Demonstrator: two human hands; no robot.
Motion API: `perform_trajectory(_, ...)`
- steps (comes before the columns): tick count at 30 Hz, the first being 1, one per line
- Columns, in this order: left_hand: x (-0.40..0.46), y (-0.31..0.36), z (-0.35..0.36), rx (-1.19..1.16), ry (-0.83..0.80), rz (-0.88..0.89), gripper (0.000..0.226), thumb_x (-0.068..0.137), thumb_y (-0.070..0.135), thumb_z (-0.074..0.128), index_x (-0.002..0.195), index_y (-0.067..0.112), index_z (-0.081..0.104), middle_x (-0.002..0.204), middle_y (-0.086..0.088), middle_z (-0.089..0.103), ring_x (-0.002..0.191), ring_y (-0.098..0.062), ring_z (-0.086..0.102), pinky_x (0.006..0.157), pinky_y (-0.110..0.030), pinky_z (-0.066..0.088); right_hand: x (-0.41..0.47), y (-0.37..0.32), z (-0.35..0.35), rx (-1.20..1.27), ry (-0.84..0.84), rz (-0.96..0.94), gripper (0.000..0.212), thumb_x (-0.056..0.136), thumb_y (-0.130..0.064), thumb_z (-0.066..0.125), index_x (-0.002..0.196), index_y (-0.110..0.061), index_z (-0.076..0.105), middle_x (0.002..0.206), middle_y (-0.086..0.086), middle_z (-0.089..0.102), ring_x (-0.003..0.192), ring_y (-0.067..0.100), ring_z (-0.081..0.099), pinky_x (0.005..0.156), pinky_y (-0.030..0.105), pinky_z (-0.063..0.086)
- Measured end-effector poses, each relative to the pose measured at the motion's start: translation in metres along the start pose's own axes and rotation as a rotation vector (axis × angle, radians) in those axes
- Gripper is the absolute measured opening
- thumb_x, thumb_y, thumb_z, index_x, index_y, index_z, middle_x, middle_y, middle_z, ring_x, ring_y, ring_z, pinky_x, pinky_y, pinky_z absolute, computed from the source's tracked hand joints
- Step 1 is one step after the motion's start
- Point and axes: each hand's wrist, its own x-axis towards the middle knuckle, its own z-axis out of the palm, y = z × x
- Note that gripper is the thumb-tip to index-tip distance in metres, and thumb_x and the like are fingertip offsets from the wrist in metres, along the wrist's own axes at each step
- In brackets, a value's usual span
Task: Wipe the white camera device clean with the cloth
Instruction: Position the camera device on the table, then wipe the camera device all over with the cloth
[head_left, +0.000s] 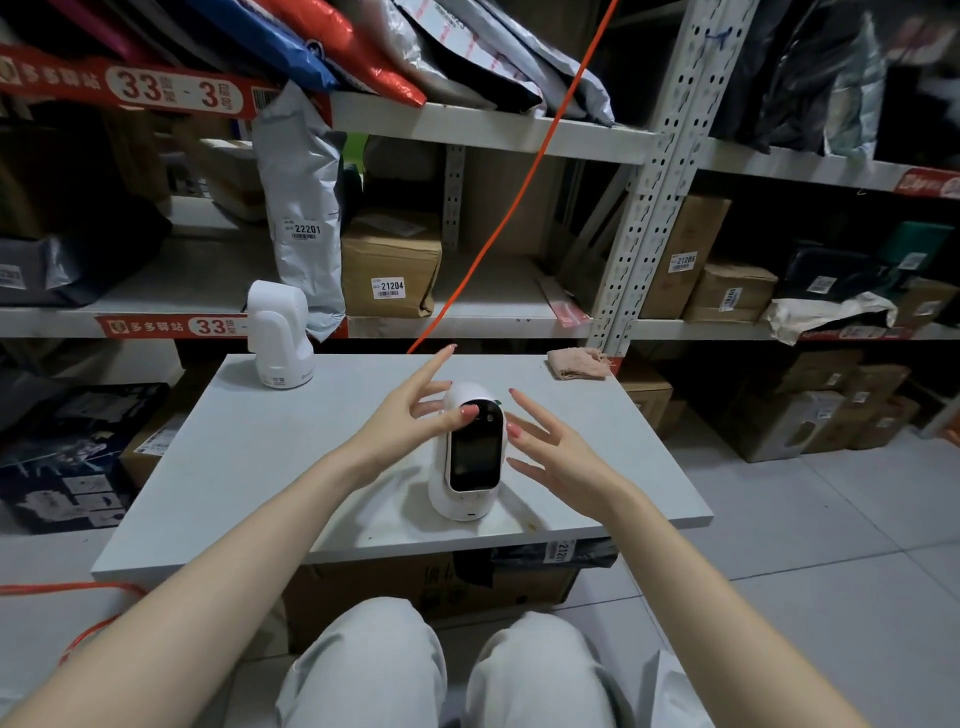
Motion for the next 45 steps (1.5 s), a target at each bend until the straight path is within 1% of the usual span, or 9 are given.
perform_trajectory(4,0.016,0.010,0.001,-0.083,0.039,0.031,0.084,0.050,0.080,0.070,0.126,0.061,0.038,0.135,-0.002,0.055,0.126,-0.014,0.051,0.110,-0.038,0.038,0.002,-0.003,-0.016,0.007,0.082,-0.018,0.070,0.070,-0.042,0.069,0.133,-0.045,0.039,0.151,-0.002,0.041,0.137,0.021,0.041,0.114,0.046,0.037)
perform_trajectory(11,0.069,0.018,0.010,0.017,-0.021,0.020,0.064,0.085,0.033,0.067,0.143,0.033,0.040,0.135,-0.006,0.056,0.122,-0.013,0.054,0.094,-0.022,0.041,0.018,-0.001,-0.062,0.017,0.226,-0.077,0.068,0.064,-0.042,0.074,0.128,-0.041,0.051,0.135,-0.007,0.059,0.121,0.009,0.055,0.112,0.043,0.040)
perform_trajectory(16,0.118,0.017,0.019,0.141,-0.104,0.040,0.068,0.084,0.034,0.070,0.144,0.036,0.038,0.138,-0.002,0.052,0.128,-0.011,0.047,0.097,-0.024,0.036,0.043,0.003,-0.103,-0.035,0.308,-0.077,0.078,0.061,-0.045,0.077,0.135,-0.031,0.053,0.134,-0.008,0.060,0.121,0.008,0.057,0.109,0.034,0.042)
perform_trajectory(20,0.168,0.008,0.032,0.232,-0.195,0.032,0.070,0.084,0.035,0.071,0.145,0.038,0.035,0.142,0.000,0.048,0.130,-0.011,0.043,0.103,-0.026,0.034,0.071,0.009,-0.142,-0.058,0.341,-0.078,0.065,0.063,-0.044,0.079,0.124,-0.042,0.056,0.135,-0.010,0.059,0.127,0.008,0.053,0.112,0.035,0.039)
perform_trajectory(25,0.223,-0.017,0.052,0.331,-0.227,0.025,0.068,0.085,0.030,0.071,0.145,0.030,0.039,0.142,-0.004,0.050,0.133,-0.017,0.044,0.102,-0.026,0.032,0.109,0.026,-0.181,-0.187,0.415,-0.069,0.053,0.083,-0.023,0.076,0.131,-0.032,0.055,0.127,-0.014,0.062,0.126,0.007,0.051,0.110,0.033,0.039)
perform_trajectory(30,0.267,-0.050,0.076,0.405,-0.261,0.057,0.064,0.085,0.025,0.072,0.143,0.028,0.044,0.140,-0.005,0.052,0.131,-0.015,0.045,0.095,-0.020,0.031,0.148,0.042,-0.201,-0.391,0.480,-0.110,0.050,0.085,-0.015,0.074,0.132,-0.015,0.058,0.134,-0.005,0.058,0.128,0.006,0.047,0.104,0.020,0.033)
perform_trajectory(34,0.290,-0.069,0.088,0.510,-0.273,0.142,0.061,0.085,0.018,0.072,0.141,0.020,0.047,0.140,-0.004,0.051,0.124,-0.009,0.043,0.083,0.002,0.029,0.177,0.053,-0.207,-0.536,0.533,-0.171,0.050,0.082,-0.013,0.077,0.129,-0.013,0.061,0.136,0.000,0.057,0.136,0.008,0.039,0.100,0.011,0.027)
perform_trajectory(39,0.313,-0.085,0.102,0.716,-0.330,0.299,0.057,0.085,0.019,0.070,0.138,0.018,0.051,0.145,-0.002,0.046,0.135,-0.016,0.038,0.094,-0.011,0.024,0.202,0.062,-0.212,-0.663,0.534,-0.229,0.050,0.081,-0.011,0.077,0.128,-0.012,0.061,0.135,0.000,0.058,0.139,0.012,0.033,0.105,0.018,0.026)
perform_trajectory(45,0.332,-0.098,0.114,0.821,-0.277,0.433,0.045,0.086,0.030,0.069,0.129,0.021,0.061,0.138,-0.001,0.053,0.129,-0.017,0.045,0.097,-0.027,0.037,0.210,0.071,-0.225,-0.722,0.515,-0.221,0.053,0.077,-0.021,0.082,0.126,-0.016,0.064,0.136,-0.003,0.058,0.139,0.014,0.036,0.116,0.030,0.026)
